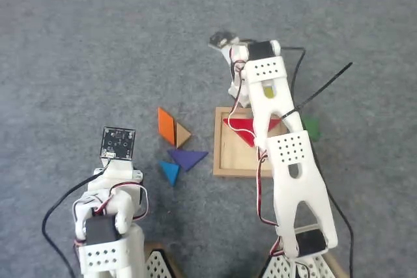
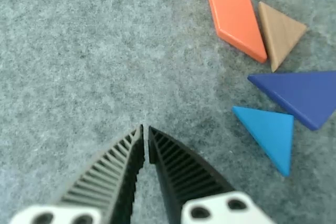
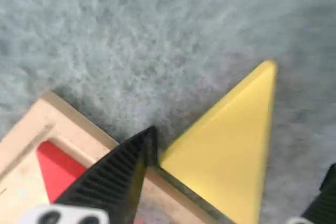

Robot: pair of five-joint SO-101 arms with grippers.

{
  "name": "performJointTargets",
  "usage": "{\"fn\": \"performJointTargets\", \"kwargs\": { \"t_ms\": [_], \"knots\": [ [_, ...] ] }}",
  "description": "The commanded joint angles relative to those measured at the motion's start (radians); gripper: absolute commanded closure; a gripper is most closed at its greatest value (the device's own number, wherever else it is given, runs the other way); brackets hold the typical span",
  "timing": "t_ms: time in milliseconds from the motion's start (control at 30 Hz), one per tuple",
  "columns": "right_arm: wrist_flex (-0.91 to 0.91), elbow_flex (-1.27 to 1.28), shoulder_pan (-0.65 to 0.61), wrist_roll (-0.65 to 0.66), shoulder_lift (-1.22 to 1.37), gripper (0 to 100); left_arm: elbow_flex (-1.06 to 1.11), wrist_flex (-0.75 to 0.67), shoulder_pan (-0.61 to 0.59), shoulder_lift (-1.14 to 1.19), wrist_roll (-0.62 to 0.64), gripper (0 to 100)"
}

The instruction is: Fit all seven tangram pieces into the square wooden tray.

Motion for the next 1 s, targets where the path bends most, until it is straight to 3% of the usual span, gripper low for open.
{"fn": "performJointTargets", "kwargs": {
  "t_ms": [0, 133, 367, 967],
  "knots": [
    [0.045, 0.000, 0.010, 0.006, 0.012, 52.3, -0.008, 0.005, 0.000, -0.012, -0.006, 98],
    [0.045, 0.000, 0.012, 0.006, 0.030, 54.1, -0.008, 0.005, 0.000, -0.012, -0.006, 98],
    [0.045, 0.000, 0.051, 0.006, 0.036, 73.2, -0.008, 0.005, 0.000, -0.012, -0.006, 98],
    [0.047, -0.026, 0.061, -0.008, -0.128, 73.8, -0.008, 0.005, 0.000, -0.012, -0.006, 98]
  ]
}}
